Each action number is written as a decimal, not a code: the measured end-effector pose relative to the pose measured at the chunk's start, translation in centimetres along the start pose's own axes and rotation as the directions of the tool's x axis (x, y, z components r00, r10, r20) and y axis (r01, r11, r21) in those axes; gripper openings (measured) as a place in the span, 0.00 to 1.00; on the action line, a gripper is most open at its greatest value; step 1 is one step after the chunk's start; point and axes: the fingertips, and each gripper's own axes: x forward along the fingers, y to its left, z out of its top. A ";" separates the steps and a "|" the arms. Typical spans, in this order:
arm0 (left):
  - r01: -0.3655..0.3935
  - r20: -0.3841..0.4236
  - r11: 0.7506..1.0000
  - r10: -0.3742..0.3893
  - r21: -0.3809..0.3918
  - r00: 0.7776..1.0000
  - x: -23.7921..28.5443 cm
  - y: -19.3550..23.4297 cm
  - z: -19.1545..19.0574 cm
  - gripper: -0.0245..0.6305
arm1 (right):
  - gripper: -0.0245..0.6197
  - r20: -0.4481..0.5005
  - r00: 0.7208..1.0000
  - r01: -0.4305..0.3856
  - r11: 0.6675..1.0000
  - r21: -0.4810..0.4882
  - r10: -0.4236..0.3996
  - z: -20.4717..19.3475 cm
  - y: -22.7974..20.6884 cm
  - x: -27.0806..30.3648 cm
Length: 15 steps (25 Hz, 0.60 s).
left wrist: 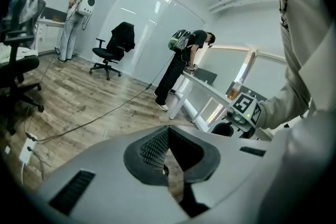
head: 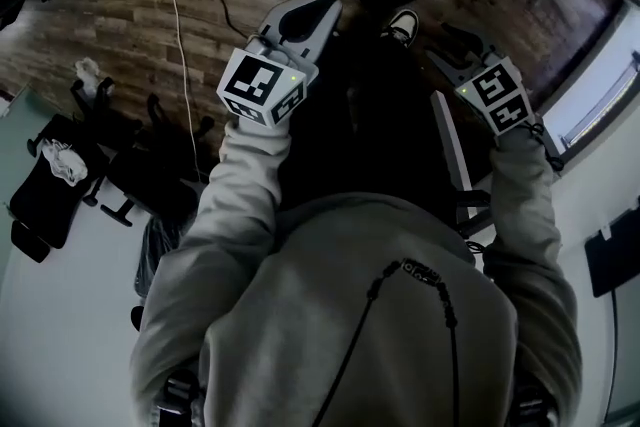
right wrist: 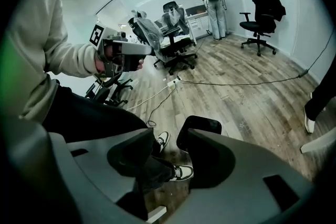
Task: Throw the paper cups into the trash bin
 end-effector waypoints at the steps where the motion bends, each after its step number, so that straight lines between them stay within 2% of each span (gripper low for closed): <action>1: 0.002 0.004 1.000 -0.002 0.007 1.000 -0.5 -0.7 1.1 0.04 | 0.34 0.005 1.000 0.009 1.000 -0.002 -0.009 0.7 0.5 -1.2; 8: 0.004 0.023 1.000 -0.004 0.020 1.000 -5.2 -5.5 7.7 0.04 | 0.33 0.085 0.992 0.095 0.995 0.008 -0.095 6.6 3.3 -9.5; 9: 0.007 0.022 1.000 -0.008 0.025 1.000 -5.8 -6.3 8.5 0.04 | 0.29 0.106 0.987 0.117 0.993 0.025 -0.119 7.5 3.4 -10.8; 11: 0.019 0.017 0.999 -0.019 0.033 1.000 -7.2 -7.9 9.9 0.04 | 0.12 0.138 0.975 0.167 0.984 0.066 -0.175 9.0 3.7 -13.5; 12: 0.024 0.017 0.999 -0.025 0.034 1.000 -7.9 -8.6 10.5 0.04 | 0.07 0.155 0.968 0.186 0.979 0.082 -0.196 9.7 4.0 -14.8; 15: 0.032 0.030 0.998 -0.033 0.050 0.999 -9.7 -9.5 12.8 0.04 | 0.07 0.204 0.950 0.221 0.970 0.099 -0.237 12.5 4.6 -18.0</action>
